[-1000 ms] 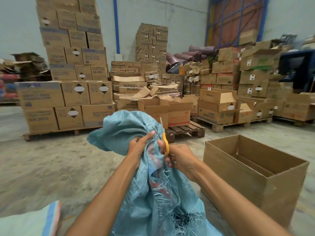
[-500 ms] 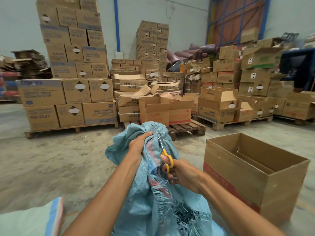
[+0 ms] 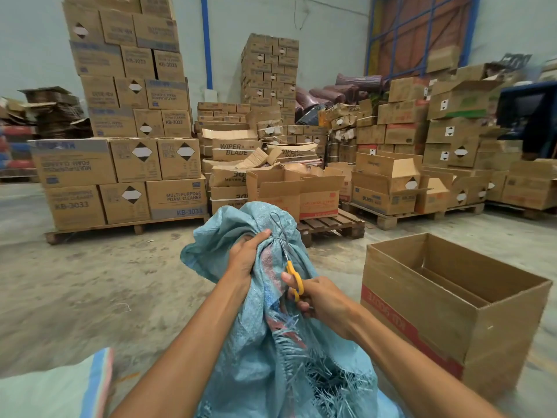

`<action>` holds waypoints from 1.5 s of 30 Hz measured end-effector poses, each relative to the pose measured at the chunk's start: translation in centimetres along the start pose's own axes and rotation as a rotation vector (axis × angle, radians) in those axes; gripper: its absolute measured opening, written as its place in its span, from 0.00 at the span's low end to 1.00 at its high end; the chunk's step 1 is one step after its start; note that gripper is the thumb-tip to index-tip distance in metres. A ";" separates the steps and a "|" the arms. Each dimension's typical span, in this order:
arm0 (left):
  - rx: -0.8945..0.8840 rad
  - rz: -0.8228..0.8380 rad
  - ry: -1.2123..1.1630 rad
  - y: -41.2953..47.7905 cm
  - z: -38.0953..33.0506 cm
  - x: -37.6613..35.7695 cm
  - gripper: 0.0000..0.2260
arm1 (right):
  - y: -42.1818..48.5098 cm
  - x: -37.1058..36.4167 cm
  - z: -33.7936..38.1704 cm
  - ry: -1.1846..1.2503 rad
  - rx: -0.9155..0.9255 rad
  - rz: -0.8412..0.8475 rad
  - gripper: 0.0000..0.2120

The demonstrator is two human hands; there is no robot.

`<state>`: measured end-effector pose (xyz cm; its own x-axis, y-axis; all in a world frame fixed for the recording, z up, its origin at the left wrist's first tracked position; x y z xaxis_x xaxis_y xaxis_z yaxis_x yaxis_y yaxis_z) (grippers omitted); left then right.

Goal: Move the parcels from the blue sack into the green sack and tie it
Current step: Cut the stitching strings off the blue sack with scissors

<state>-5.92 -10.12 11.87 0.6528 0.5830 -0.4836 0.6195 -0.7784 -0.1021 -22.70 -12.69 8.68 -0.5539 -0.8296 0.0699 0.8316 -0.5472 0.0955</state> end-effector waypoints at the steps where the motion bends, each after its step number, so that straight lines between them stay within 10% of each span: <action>1: 0.001 0.002 -0.001 0.1 0.1 0.0 0.20 | 0.0 0.1 0.1 -0.014 0.011 -0.007 0.23; 33: -0.029 -0.123 0.076 3.8 1.7 1.8 0.17 | -2.6 0.3 -0.3 -0.227 0.073 -0.174 0.24; 39: -0.015 -0.212 0.172 5.2 3.4 5.1 0.21 | -8.7 0.8 -8.5 -0.466 -0.042 -0.362 0.31; 45: 0.092 -0.275 0.206 5.2 5.6 7.9 0.30 | -18.5 -0.2 -18.8 -0.591 -0.293 -0.511 0.17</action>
<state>0.02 -10.89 2.69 0.5474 0.8009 -0.2427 0.7484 -0.5983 -0.2863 -37.24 -4.51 -11.81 -0.7285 -0.3209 0.6053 0.4036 -0.9149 0.0007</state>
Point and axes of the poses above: each hand's wrist, its own y-axis towards the middle knuckle, its own x-axis out of the back of the hand, z = x × y, the point moved 5 cm from there along y, towards the middle knuckle, and after that the axes turned 6 degrees about x, right-handed, at the moved point
